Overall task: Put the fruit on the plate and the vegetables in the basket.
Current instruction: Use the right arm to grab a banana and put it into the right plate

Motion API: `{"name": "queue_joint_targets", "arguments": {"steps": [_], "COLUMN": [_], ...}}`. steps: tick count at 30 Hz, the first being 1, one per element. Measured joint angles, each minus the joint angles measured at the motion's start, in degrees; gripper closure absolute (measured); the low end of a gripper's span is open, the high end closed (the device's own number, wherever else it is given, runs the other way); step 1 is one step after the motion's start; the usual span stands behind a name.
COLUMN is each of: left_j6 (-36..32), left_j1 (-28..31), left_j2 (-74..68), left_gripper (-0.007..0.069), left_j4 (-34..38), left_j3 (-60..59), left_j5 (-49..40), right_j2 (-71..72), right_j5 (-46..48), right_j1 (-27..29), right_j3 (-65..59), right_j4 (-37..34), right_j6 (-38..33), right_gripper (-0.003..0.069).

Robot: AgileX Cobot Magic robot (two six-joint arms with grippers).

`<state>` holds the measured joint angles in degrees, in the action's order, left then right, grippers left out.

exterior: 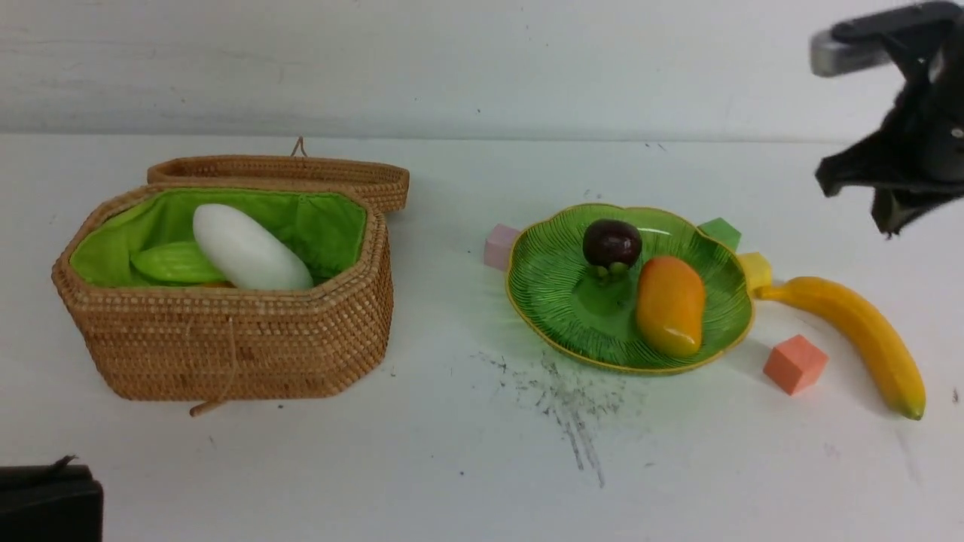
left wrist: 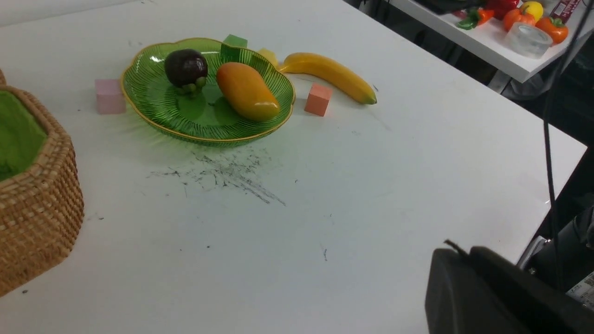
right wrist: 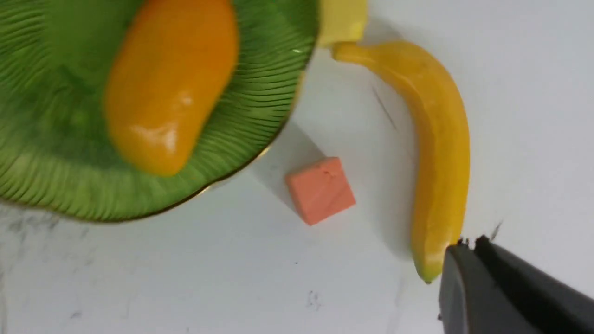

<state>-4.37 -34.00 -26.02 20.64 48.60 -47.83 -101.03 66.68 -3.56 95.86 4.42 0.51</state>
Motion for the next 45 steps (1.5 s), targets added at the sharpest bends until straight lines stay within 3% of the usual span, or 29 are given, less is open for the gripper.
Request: {"name": "queue_joint_targets", "arguments": {"steps": [2, 5, 6, 9, 12, 15, 20, 28, 34, 41, 45], "left_j6": [-0.1, -0.1, -0.1, -0.2, -0.2, -0.2, -0.2, -0.2, -0.2, -0.2, -0.2], "left_j1": [0.0, 0.0, 0.0, 0.0, 0.0, 0.0, 0.0, 0.0, 0.0, 0.0, 0.0], "left_j2": [0.0, 0.0, 0.0, 0.0, 0.0, 0.0, 0.0, -0.8, -0.9, -0.9, -1.0], "left_gripper": [0.0602, 0.0599, 0.0599, 0.0595, 0.0595, 0.0595, 0.0591, 0.0585, 0.0585, 0.0585, 0.0585], "left_j4": [0.0, -0.1, -0.1, -0.2, -0.2, -0.2, -0.3, -0.8, -0.9, -1.2, -1.8], "left_j3": [0.0, 0.0, 0.0, 0.0, 0.0, 0.0, 0.0, 0.0, 0.0, 0.0, 0.0], "left_j5": [0.0, 0.0, 0.0, 0.0, 0.0, 0.0, 0.0, 0.4, 3.5, 4.4, 4.5], "right_j2": [-3.5, -7.9, -8.2, -12.7, -16.4, -20.0, -23.4, -24.0, -23.7, -15.3, -5.0], "right_j5": [-1.8, -3.4, -3.6, -6.5, -9.4, -12.0, -13.6, -13.6, -11.3, -7.7, -10.7], "right_j1": [5.3, 9.0, 9.2, 11.9, 12.9, 12.9, 12.9, 12.8, 12.8, 12.0, 7.0], "right_j3": [-0.5, -0.5, -0.5, -0.6, -0.6, -0.6, -0.6, -0.1, 0.2, -0.5, -0.4], "right_j4": [-5.0, -7.6, -7.7, -8.0, -7.8, -7.1, -6.8, -7.7, -7.8, -7.4, -12.5], "right_j6": [-0.1, -1.4, -1.5, -2.4, -2.9, -3.1, -3.3, -3.4, -3.4, 1.2, 1.0], "right_gripper": [0.0529, 0.0403, 0.0403, 0.0242, 0.0150, 0.0106, 0.0130, 0.0352, 0.0349, 0.0349, 0.0349]}}
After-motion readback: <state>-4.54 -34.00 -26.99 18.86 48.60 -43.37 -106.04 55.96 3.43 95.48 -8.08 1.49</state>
